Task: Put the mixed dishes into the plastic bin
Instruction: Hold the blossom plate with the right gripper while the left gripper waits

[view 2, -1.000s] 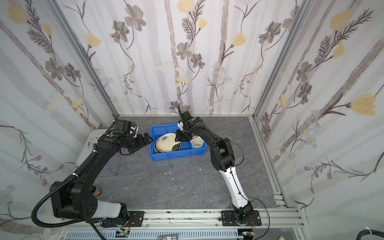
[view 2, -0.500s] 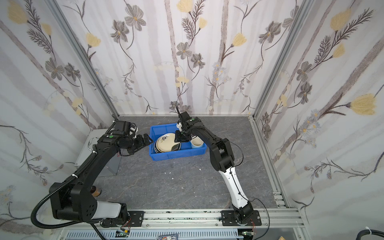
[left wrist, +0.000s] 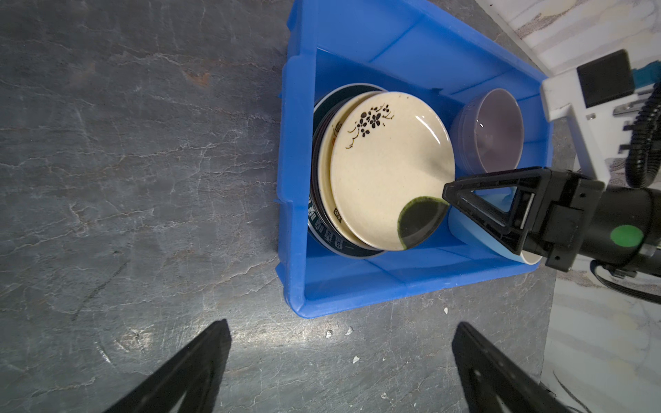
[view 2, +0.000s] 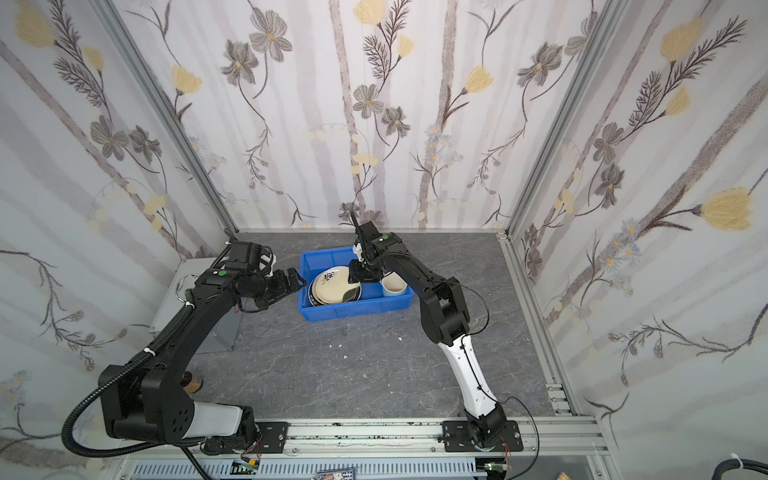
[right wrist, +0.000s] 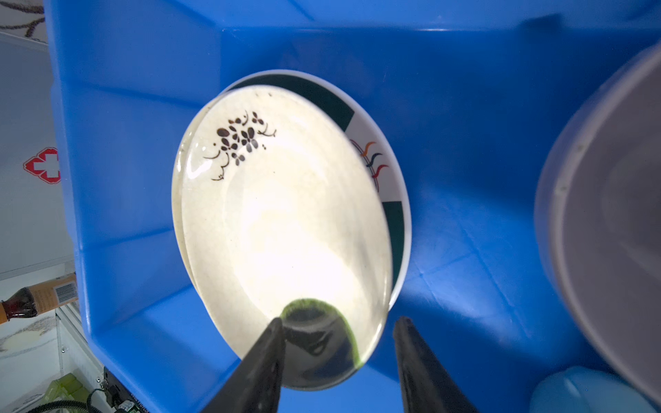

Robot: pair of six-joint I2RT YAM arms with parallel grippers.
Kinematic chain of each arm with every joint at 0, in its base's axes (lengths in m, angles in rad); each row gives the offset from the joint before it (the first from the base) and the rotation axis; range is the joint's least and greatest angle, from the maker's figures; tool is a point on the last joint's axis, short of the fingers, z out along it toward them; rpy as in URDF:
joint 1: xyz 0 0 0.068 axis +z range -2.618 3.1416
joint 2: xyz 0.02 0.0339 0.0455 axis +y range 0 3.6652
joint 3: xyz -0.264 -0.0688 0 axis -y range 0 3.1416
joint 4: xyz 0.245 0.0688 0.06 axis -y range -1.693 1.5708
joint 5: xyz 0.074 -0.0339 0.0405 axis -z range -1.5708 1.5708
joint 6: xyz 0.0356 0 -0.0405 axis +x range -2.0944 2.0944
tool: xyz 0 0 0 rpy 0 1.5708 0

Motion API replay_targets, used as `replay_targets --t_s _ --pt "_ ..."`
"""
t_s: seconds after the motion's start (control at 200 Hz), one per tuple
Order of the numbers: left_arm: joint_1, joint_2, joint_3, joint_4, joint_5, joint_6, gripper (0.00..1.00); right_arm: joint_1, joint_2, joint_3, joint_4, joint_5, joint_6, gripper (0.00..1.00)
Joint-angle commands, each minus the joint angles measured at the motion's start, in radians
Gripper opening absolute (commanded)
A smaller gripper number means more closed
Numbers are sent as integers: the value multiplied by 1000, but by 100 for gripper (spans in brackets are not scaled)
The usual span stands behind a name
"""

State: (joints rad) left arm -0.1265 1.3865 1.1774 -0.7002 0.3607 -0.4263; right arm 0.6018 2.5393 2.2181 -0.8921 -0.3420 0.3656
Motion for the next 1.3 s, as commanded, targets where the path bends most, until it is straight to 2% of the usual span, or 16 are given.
replay_targets --t_s 0.0,0.49,0.984,1.294 --pt "1 -9 -6 -2 -3 4 100 9 1 6 37 -20 5 52" --pt "2 -6 -7 1 1 8 100 9 -14 6 1 41 -22 52" --pt "4 -18 -16 -14 -10 26 100 33 8 9 67 -34 24 51" --pt "4 -21 -18 -16 -6 32 100 24 -20 9 25 50 -5 52"
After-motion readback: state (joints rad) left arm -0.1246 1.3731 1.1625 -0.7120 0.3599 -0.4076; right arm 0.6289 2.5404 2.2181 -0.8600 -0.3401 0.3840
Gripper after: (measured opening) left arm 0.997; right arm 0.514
